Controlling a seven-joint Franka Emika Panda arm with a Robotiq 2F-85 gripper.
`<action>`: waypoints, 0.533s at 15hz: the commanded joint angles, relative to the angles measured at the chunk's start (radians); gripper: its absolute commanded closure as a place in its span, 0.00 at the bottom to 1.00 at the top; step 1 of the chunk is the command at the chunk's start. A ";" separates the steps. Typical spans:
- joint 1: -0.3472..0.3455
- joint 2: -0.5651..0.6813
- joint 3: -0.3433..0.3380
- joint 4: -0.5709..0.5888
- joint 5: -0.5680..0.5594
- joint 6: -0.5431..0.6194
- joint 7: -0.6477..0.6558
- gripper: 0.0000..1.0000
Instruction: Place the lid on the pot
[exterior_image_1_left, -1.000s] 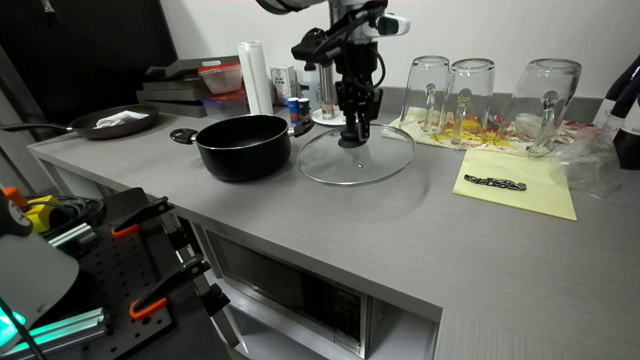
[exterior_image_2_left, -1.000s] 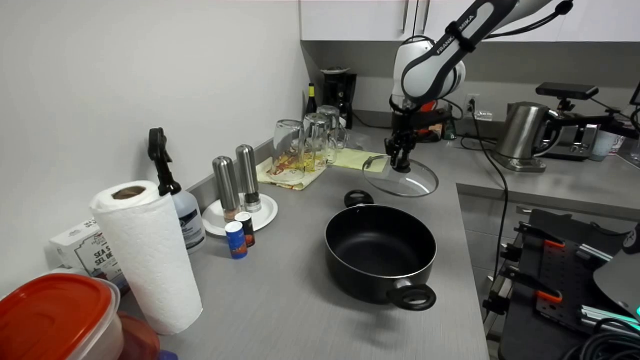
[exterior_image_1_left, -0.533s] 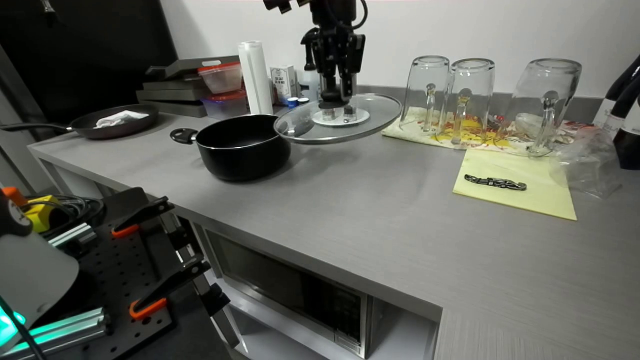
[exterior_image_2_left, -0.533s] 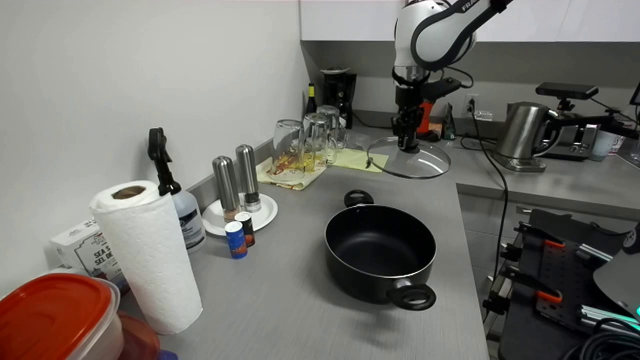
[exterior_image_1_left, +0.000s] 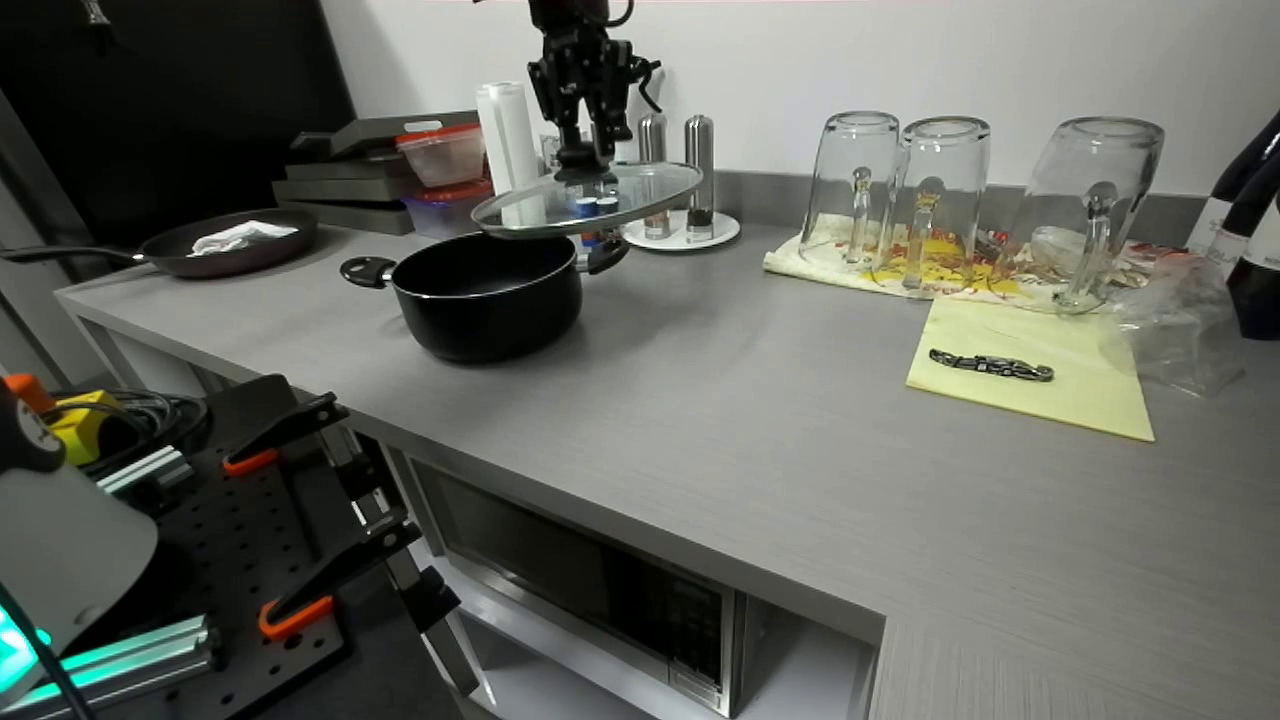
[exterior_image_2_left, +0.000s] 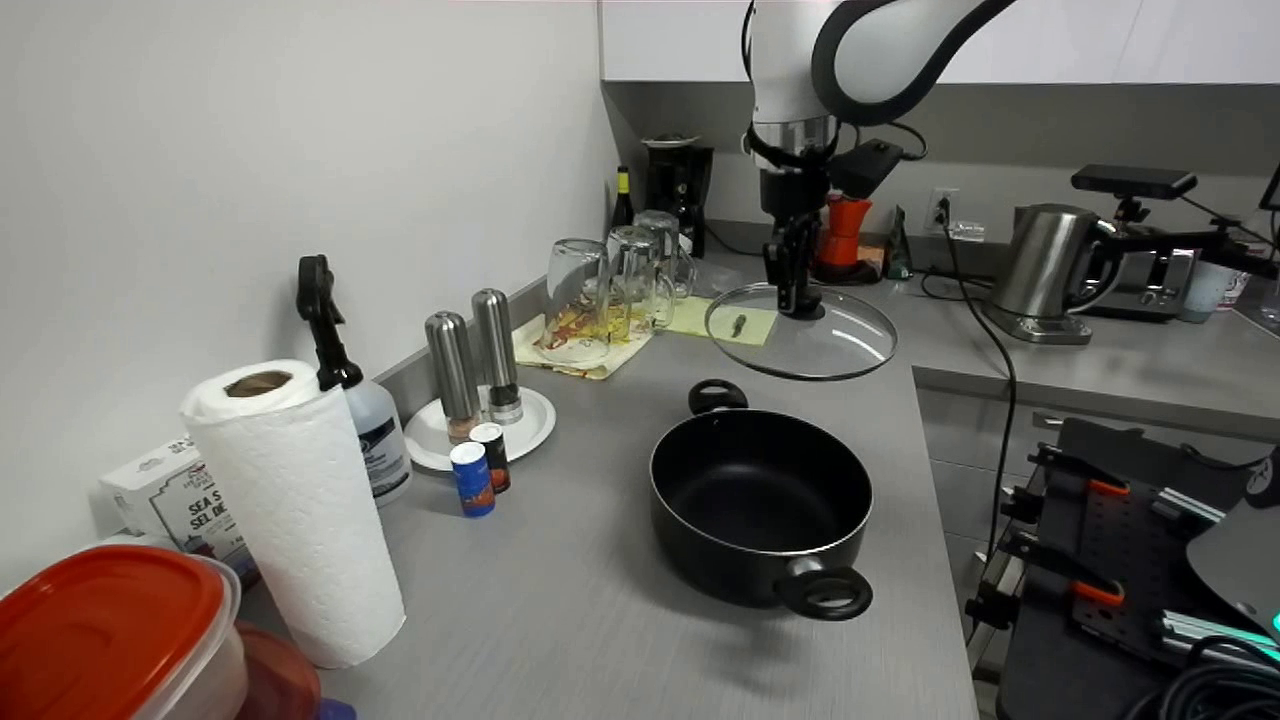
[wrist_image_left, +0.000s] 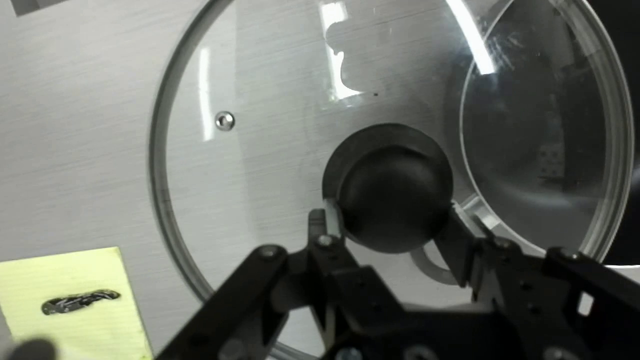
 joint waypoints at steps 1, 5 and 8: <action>0.039 -0.028 0.044 -0.016 -0.022 -0.027 -0.028 0.76; 0.078 -0.018 0.088 -0.043 -0.023 -0.009 -0.041 0.76; 0.101 -0.007 0.113 -0.058 -0.031 0.011 -0.052 0.76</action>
